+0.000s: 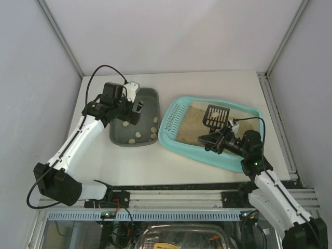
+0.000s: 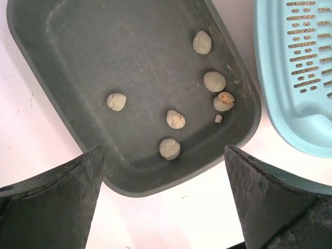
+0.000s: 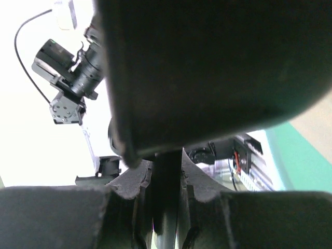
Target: Clean the litter box
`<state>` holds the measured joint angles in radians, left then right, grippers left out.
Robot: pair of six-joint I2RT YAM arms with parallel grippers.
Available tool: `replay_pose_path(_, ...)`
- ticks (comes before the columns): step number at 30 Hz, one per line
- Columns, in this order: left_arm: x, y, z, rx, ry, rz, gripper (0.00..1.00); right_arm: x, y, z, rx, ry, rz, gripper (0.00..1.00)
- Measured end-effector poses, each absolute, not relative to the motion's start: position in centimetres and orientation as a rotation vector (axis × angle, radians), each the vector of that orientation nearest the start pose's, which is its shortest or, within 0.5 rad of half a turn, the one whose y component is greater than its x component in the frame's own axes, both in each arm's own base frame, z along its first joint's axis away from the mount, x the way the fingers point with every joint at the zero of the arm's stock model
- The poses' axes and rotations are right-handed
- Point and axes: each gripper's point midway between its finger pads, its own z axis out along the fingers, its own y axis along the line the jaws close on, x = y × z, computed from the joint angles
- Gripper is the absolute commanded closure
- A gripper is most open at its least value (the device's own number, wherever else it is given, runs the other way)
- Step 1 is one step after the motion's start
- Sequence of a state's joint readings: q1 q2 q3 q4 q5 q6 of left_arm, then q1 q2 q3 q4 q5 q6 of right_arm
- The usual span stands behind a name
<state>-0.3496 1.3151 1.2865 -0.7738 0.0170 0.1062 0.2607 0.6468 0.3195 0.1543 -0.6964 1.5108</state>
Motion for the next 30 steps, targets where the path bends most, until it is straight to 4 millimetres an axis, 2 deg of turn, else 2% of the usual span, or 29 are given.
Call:
replay_pose_path(3, 32.2, -11.7, 21.2, 0.548, 2.318, -0.146, 0.00, 19.3, 21.0, 21.7, 0.664, 2.051, 1.805, 1.00)
replay_pose_path(7, 32.1, -11.8, 21.1, 0.551, 2.320, -0.153, 0.00, 19.3, 21.1, 21.4, 0.654, 2.066, 1.771, 1.00)
replay_pose_path(11, 32.1, -11.8, 21.1, 0.550, 2.320, -0.153, 0.00, 18.3, 22.8, 22.5, 0.538, 2.121, 1.773, 1.00)
replay_pose_path(15, 32.3, -11.3, 21.0, 0.515, 2.324, -0.133, 0.00, 18.2, 23.1, 23.0, 0.487, 2.154, 1.726, 1.00)
replay_pose_path(19, 32.9, -9.3, 20.9, 0.393, 2.359, -0.148, 0.00, 19.1, 23.8, 23.9, 0.458, 2.220, 1.637, 1.00)
replay_pose_path(22, 34.0, -6.3, 20.1, 0.204, 2.418, -0.209, 0.00, 19.9, 24.8, 25.9, 0.394, 2.247, 1.587, 1.00)
replay_pose_path(25, 34.3, -4.2, 19.0, 0.047, 2.467, -0.299, 0.00, 21.3, 26.1, 28.0, 0.332, 2.266, 1.538, 1.00)
replay_pose_path(27, 34.2, -3.3, 18.5, -0.036, 2.492, -0.365, 0.00, 22.5, 27.4, 29.3, 0.283, 2.286, 1.499, 1.00)
replay_pose_path(30, 33.9, -3.1, 18.5, -0.106, 2.501, -0.436, 0.00, 24.0, 29.8, 29.8, 0.210, 2.336, 1.440, 1.00)
